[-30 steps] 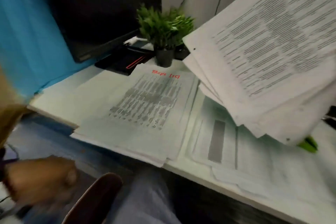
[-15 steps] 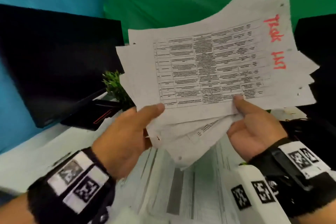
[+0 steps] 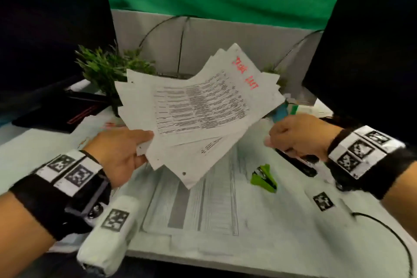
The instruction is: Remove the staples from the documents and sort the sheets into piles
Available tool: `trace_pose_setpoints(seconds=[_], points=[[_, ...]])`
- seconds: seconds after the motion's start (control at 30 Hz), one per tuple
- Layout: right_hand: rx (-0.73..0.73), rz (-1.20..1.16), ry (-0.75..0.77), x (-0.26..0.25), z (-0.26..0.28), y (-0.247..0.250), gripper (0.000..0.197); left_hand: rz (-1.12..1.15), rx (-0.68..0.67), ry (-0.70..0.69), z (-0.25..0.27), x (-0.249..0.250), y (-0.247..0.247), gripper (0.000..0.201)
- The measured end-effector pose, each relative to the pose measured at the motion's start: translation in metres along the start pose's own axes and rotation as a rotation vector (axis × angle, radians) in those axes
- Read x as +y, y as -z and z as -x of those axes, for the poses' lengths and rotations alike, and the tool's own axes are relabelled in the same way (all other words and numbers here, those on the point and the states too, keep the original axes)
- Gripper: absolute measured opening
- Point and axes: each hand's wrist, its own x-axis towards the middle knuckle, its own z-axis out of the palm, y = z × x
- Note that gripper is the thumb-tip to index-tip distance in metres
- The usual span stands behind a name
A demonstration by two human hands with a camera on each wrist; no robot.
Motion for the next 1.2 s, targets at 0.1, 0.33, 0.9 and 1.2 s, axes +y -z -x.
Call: trace_pose_setpoints(seconds=[0.1,0.33,0.9,1.2], points=[[-0.173,0.501,0.075,0.019,0.0,-0.033,0.075,-0.011,-0.016,0.143,-0.002,-0.023,-0.002,0.026],[-0.078,0.51,0.108,0.02,-0.001,-0.04,0.026,0.022,-0.076,0.333,0.003,-0.053,-0.018,0.028],[0.044,0.203,0.511,-0.082,0.01,-0.104,0.055,-0.044,-0.117,0.246,0.014,-0.066,-0.025,0.012],[0.094,0.282,0.411,-0.085,0.008,-0.117,0.032,-0.027,-0.169,0.204,0.014,-0.072,-0.019,0.025]])
